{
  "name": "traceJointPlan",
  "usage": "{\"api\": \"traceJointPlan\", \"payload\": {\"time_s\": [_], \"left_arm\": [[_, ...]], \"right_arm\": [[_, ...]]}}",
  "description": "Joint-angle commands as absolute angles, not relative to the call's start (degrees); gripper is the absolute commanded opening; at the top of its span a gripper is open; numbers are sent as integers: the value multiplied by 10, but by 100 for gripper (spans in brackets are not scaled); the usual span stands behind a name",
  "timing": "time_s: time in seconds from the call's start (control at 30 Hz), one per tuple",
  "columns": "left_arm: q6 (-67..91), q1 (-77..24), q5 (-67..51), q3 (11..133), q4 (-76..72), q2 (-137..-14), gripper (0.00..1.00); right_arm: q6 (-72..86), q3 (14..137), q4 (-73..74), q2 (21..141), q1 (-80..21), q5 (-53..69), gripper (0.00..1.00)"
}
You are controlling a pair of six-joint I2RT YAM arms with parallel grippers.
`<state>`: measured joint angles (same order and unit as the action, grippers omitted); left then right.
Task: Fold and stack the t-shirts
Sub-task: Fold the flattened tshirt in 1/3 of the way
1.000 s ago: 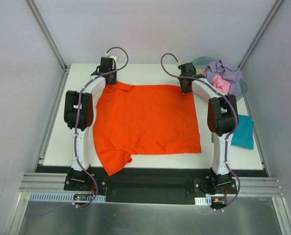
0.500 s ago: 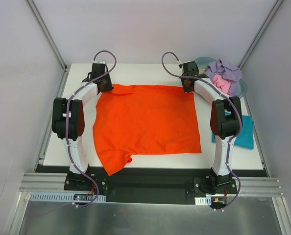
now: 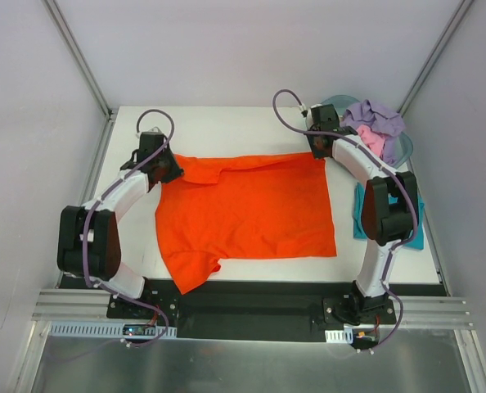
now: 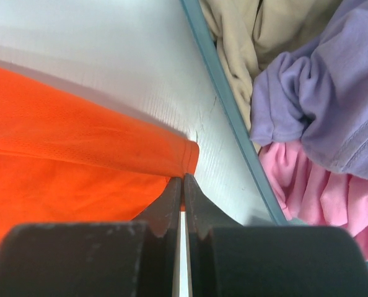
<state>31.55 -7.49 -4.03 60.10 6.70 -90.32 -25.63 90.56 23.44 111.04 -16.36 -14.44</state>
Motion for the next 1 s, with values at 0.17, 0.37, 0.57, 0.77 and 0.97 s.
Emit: {"api": "traceJointPlan", "payload": {"time_s": [0.17,0.37,0.57,0.77,0.97], "left_arm": [[404,-80,-42,518,92,-760,0],[435,-94,-33,469,112,-707,0],[455,-115,-32,434,121,-674,0],[457,-119,-35,412,127,-682,0],[460,-119,-28,390,139,-686,5]], "right_arm": [[-287,896,259,1066,-161,-158,1],[-290,891,261,1057,-162,-158,3],[-297,886,264,1055,-161,-142,4],[-315,857,264,1038,-162,-139,7],[-316,801,268,1019,-163,-158,17]]}}
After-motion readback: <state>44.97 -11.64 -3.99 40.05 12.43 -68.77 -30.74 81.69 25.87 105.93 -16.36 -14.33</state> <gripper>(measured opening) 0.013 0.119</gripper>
